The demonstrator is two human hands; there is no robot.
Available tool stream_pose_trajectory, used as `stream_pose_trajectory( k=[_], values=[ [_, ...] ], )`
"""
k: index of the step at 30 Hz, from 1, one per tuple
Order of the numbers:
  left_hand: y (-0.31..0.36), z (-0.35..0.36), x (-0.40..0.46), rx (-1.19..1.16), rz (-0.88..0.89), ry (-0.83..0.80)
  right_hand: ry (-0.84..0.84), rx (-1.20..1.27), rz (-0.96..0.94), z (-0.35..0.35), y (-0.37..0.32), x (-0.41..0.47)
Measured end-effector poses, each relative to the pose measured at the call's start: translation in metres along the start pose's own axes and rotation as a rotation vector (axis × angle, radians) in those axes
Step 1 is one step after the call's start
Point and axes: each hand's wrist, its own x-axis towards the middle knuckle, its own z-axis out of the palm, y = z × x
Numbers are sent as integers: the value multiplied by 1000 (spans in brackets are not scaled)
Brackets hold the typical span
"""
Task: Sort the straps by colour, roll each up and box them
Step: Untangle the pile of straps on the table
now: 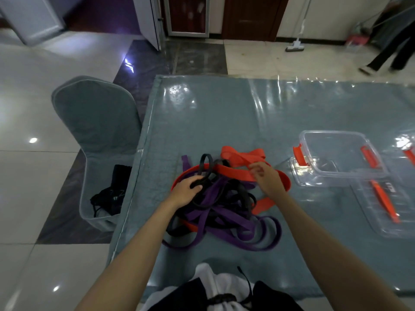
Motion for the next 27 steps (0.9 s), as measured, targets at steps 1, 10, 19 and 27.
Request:
stream_pose_trajectory(
  k=[1, 10, 19, 27],
  values=[
    [-2, 0, 0, 18, -16, -8, 2, -33, 60, -3, 10, -6],
    [-14, -1, -28, 107, -67, -244, -285, -30, 201, 18, 52, -62],
    [-20, 26, -52, 399, -155, -143, -578, -417, 298, 54, 50, -103],
    [-28, 36, -60, 393, -57, -28, -440, -834, -32, 70, 63, -127]
  ],
)
